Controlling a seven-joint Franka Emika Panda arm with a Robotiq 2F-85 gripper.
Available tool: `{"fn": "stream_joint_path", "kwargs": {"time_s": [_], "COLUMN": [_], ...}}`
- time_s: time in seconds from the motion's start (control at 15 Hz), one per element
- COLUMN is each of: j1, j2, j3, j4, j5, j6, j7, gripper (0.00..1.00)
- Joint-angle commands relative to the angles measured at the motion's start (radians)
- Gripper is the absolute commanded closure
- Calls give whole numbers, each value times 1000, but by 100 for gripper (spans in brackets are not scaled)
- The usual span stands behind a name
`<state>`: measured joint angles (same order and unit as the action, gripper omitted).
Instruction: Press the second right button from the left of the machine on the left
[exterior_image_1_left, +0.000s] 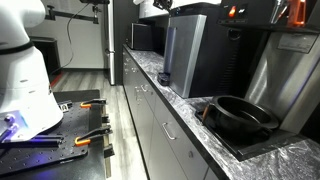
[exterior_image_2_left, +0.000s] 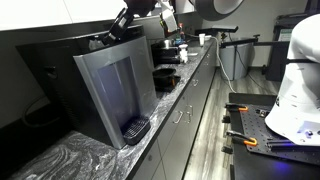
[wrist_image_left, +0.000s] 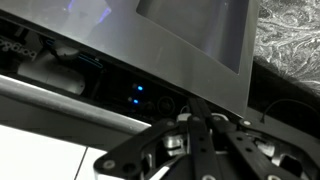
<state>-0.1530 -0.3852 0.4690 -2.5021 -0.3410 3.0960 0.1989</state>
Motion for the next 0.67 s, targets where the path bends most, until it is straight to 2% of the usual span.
{"fn": "stream_joint_path", "kwargs": {"time_s": [0.0, 0.6], "j1": [-40, -65], "j2": [24, 20], "j3": [20, 40], "j4": [34, 40], "j5": [-27, -29], "j6": [28, 27], "j7": [-5, -6], "gripper": [100, 100]}}
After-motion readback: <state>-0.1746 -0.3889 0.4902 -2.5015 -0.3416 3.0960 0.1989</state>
